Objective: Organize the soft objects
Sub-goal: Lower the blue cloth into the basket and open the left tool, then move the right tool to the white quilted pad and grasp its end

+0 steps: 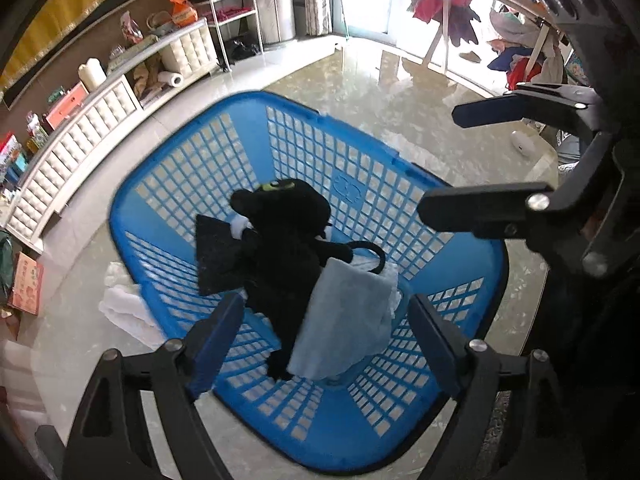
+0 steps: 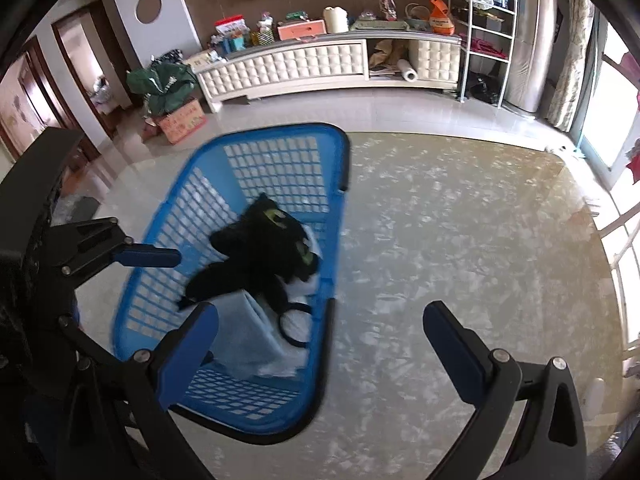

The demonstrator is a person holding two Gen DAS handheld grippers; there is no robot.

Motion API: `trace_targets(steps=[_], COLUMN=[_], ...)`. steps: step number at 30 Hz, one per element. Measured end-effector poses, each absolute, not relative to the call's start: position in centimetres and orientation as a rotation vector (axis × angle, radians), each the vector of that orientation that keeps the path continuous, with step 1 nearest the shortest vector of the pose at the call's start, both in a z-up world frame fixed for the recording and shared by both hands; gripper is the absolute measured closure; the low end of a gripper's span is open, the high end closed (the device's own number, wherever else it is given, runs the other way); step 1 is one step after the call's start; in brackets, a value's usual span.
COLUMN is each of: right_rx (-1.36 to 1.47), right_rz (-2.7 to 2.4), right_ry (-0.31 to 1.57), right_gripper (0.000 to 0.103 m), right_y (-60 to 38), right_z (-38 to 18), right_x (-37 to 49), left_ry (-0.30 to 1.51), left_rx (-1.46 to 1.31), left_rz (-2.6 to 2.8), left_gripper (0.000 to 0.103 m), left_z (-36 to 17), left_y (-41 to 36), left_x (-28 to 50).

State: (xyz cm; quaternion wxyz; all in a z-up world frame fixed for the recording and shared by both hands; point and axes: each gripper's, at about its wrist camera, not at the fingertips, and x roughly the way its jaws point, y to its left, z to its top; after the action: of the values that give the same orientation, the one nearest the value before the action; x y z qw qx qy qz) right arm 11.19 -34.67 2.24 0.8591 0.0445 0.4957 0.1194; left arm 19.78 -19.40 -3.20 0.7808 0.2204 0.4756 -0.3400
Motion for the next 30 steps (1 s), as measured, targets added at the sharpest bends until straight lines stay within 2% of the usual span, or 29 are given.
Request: trace_targets(steps=[3, 6, 17, 30], right_rx=[0.073, 0.077, -0.026, -0.165], right_rz=[0.266, 0.302, 0.388, 0.480], right_ry=[1.014, 0.997, 0.982, 0.991], right_gripper=[0.000, 0.001, 0.001, 0.001], right_y=[-33.7, -32.8, -25.9, -16.3], right_z=[2.8, 3.0, 3.1, 3.0], right_x=[11.1, 11.2, 12.8, 16.4], left_ry=[0.994, 0.961, 0.868, 0.917], left_rx=[0.477, 0.480, 0.415, 0.238], left_rz=[-0.720, -0.697, -0.545, -0.380], left_gripper=[0.015, 0.000, 0.000, 0.000], left_z=[-1.9, -0.9, 0.9, -0.8], left_y=[-18.1, -16.7, -8.1, 3.3], left_x=[19.5, 19.2, 19.0, 21.0])
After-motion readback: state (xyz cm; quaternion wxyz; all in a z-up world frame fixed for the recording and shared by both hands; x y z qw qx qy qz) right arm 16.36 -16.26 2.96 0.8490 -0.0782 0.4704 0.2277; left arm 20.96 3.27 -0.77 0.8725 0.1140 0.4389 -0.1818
